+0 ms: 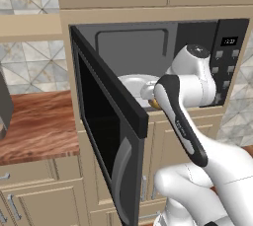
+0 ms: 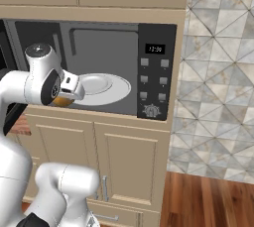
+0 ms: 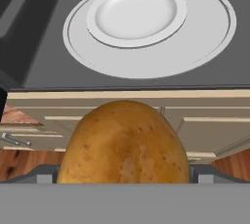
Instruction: Retrieve the reheated potato from the microwave, then place the potato, cheese, and condiment on the cutting board.
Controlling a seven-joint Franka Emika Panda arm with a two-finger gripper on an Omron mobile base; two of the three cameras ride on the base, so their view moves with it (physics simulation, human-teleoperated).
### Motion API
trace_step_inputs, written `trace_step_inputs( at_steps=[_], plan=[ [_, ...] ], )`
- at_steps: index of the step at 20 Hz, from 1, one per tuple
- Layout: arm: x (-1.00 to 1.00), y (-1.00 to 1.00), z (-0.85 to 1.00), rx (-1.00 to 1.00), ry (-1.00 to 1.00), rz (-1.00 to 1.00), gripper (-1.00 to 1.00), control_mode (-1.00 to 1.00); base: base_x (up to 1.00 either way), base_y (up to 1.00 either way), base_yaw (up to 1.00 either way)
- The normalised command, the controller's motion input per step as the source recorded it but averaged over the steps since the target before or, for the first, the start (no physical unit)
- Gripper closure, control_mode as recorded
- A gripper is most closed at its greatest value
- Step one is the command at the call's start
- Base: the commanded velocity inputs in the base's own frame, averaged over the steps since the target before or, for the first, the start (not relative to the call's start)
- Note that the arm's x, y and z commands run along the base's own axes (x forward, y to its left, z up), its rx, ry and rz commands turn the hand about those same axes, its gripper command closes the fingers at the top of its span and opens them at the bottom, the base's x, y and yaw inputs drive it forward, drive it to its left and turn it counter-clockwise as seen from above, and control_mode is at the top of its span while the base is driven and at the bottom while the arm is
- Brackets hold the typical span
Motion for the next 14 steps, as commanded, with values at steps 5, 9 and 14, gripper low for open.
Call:
trace_step_inputs(
  at_steps=[5,9,14],
  plan=[
    [0.0,0.0,0.0,0.0,0.0,0.0,1.0,-1.0,0.0,0.0,0.0],
    [0.0,0.0,0.0,0.0,0.0,0.0,1.0,1.0,0.0,0.0,0.0],
    [0.0,0.0,0.0,0.0,0.0,0.0,1.0,1.0,0.0,0.0,0.0]
  ],
)
